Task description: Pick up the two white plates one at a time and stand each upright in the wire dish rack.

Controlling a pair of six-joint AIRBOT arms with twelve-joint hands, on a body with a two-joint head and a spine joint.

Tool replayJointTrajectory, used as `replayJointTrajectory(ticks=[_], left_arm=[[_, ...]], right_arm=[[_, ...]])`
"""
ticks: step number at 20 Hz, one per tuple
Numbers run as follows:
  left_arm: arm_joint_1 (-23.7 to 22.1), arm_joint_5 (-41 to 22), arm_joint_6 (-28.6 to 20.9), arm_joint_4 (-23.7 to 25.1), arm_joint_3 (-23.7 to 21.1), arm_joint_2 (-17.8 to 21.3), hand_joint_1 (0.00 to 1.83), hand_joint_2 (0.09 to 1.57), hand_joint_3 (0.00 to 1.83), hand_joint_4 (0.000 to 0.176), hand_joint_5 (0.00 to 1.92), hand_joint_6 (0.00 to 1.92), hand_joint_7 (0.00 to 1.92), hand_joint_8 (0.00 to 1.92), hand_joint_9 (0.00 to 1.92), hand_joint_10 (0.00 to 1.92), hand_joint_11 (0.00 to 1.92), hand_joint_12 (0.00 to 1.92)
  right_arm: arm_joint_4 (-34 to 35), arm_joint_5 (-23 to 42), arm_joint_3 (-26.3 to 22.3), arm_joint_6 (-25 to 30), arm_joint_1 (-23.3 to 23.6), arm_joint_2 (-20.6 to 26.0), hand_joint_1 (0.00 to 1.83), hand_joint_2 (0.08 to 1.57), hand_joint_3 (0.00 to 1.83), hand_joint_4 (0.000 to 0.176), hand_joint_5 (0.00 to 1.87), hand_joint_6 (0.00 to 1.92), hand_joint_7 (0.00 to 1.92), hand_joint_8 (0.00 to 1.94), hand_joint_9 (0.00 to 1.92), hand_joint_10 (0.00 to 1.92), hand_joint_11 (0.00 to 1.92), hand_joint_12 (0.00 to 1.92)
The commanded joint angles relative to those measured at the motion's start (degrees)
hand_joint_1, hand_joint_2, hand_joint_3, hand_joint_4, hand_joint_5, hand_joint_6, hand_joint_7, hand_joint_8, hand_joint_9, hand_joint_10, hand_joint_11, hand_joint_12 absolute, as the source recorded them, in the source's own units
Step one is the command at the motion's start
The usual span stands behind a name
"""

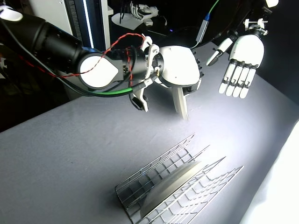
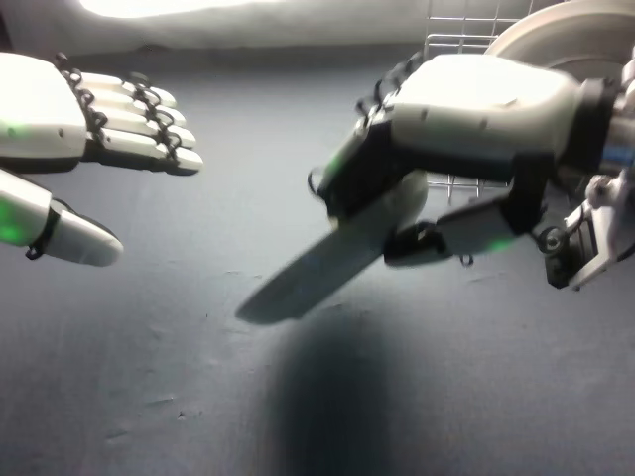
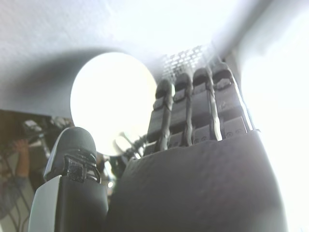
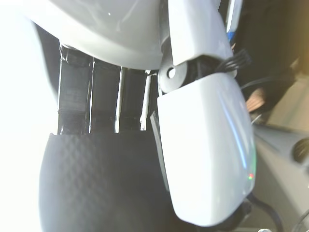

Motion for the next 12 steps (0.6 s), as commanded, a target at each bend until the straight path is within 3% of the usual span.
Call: replayJointTrajectory(ticks=[1, 5, 12], left_arm=[[-0.65, -1.71, -0.09, -3.84, 0.42, 0.62, 0.0, 1.23, 0.0, 0.0, 0.13, 0.0, 0.1, 0.0, 0.04, 0.01, 0.01, 0.01], [-0.64, -1.84, -0.09, -2.95, 1.0, 0.63, 0.0, 1.24, 0.01, 0.0, 0.13, 0.0, 0.1, 0.0, 0.05, 0.0, 0.0, 0.0], [-0.56, -1.65, -0.09, -2.7, 1.0, 0.6, 0.0, 1.24, 0.0, 0.0, 0.15, 0.01, 0.12, 0.01, 0.08, 0.01, 0.03, 0.02]], right_arm=[[4.72, 8.07, -0.59, 0.63, 1.41, 0.76, 1.38, 1.08, 0.0, 0.0, 1.0, 1.03, 1.08, 0.7, 1.0, 1.01, 1.0, 1.17], [14.84, 8.19, -2.24, 0.94, 2.65, 3.23, 1.38, 1.08, 0.0, 0.0, 1.0, 1.06, 1.14, 0.59, 0.96, 1.02, 0.97, 1.17], [27.5, 8.27, -2.94, 1.37, 3.26, 5.7, 1.38, 1.08, 0.0, 0.0, 0.98, 1.09, 1.11, 0.65, 0.95, 1.03, 0.95, 1.1]])
